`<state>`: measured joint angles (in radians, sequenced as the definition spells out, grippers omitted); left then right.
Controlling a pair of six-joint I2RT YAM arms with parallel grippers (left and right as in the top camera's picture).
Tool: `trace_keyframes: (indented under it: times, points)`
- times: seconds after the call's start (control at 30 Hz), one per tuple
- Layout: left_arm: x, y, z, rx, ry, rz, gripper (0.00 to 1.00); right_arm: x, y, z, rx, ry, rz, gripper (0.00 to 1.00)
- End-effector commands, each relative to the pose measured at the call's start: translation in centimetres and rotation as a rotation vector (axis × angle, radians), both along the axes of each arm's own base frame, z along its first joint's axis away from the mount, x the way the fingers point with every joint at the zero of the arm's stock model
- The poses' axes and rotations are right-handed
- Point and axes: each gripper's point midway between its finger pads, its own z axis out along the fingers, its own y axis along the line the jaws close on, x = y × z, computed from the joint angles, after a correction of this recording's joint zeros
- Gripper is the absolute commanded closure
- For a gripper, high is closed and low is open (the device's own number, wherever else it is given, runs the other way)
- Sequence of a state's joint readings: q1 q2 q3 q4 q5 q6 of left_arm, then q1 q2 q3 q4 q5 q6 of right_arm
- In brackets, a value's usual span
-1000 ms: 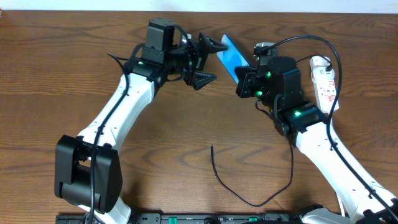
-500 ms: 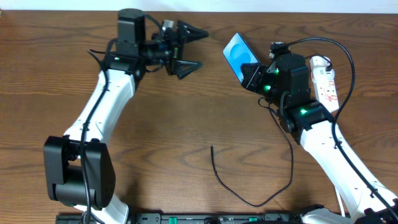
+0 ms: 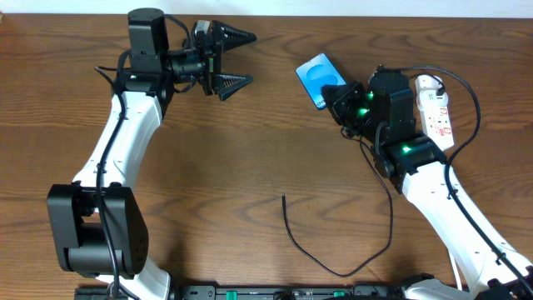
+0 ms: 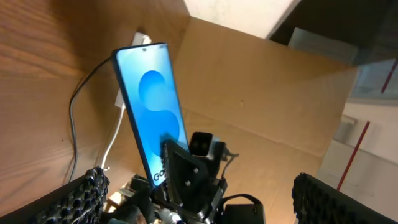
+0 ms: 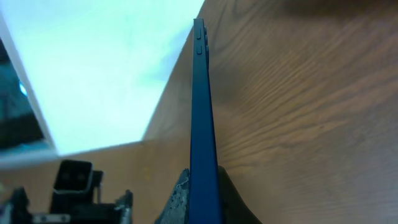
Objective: Plug charger to phone and switch on socket
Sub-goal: 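Hold the phone in the right gripper and move it toward the left gripper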
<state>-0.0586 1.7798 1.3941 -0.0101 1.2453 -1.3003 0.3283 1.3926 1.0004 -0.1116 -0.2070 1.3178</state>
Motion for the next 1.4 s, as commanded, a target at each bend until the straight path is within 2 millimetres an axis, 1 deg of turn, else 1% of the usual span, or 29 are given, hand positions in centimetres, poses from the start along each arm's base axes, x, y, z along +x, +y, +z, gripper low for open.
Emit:
trace_keyframes:
  times: [0.0, 0.2, 0.37, 0.5, 0.67, 0.93, 1.37]
  points:
    - [-0.5, 0.0, 3.3, -0.008, -0.122, -0.02, 0.04, 0.7, 0.0, 1.9, 0.152, 0.028, -0.079, 0.99]
    - [-0.3, 0.1, 3.4, -0.005, -0.134, -0.013, 0.04, 1.3, 0.7, 4.1, 0.233, -0.036, -0.067, 0.99]
    - [0.6, 0.4, 3.0, 0.02, -0.136, 0.041, 0.04, 1.6, 1.3, 5.9, 0.3, -0.079, -0.048, 0.99]
    - [1.3, 0.7, 2.8, 0.038, -0.136, 0.079, 0.04, 1.6, 1.5, 6.5, 0.331, -0.089, -0.044, 0.99]
    - [1.6, 0.7, 2.6, 0.051, -0.138, 0.103, 0.04, 1.5, 1.8, 6.6, 0.372, -0.062, -0.049, 0.99]
    - [1.8, 0.3, 3.2, 0.049, -0.182, 0.103, 0.04, 1.3, 3.0, 8.3, 0.398, -0.124, -0.01, 0.99]
    - [1.5, -0.5, 3.2, 0.048, -0.181, 0.087, 0.04, 1.2, 3.3, 9.0, 0.411, -0.151, 0.006, 0.99]
